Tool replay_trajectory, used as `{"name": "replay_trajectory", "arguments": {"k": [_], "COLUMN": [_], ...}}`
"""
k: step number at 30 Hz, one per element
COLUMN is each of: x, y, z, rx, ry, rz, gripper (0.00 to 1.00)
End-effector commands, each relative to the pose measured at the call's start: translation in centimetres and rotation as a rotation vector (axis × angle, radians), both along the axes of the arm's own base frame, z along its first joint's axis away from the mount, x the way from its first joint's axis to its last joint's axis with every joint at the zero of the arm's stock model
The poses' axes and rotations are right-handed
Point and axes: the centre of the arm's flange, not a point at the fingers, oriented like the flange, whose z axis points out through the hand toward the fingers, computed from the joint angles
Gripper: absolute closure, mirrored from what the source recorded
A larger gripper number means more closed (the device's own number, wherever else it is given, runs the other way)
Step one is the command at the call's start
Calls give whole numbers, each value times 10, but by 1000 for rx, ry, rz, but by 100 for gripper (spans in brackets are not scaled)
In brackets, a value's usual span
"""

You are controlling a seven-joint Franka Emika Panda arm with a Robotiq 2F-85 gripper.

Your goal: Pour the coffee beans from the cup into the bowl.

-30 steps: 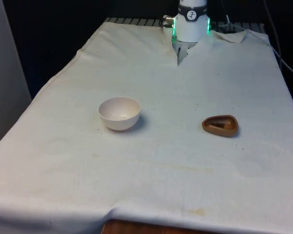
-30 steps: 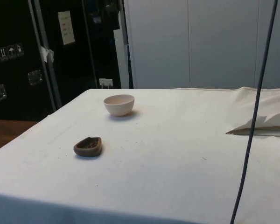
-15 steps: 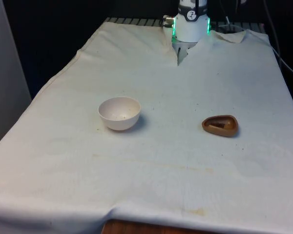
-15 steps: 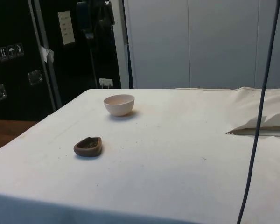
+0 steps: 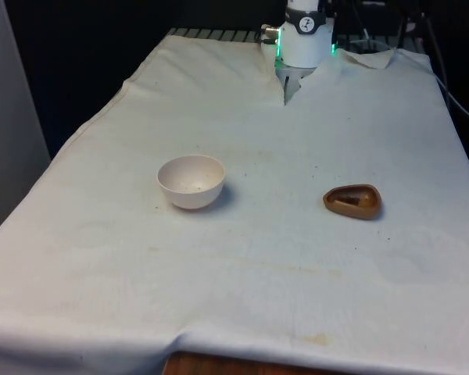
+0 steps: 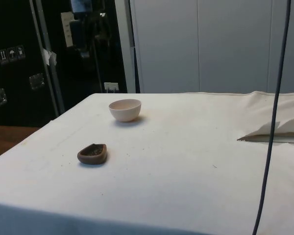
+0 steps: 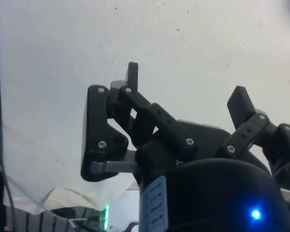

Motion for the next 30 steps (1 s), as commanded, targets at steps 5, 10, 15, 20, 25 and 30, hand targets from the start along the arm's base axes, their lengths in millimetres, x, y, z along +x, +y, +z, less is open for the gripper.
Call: {"name": "replay_trajectory", "arguments": {"k": [5,10,15,20,25,30], "x": [4,7,10,14,17,18], "y": [20,32,42,49,51,51], "z": [-16,-27,-39,-54,-72,-83], "rx": [-40,-60,-79,-94,-105,-111], "ry": [-17,-25,-33,-40,-49,-51], "rz": [2,4,5,11,30,52], "gripper": [0,0,0,0,0,0]}}
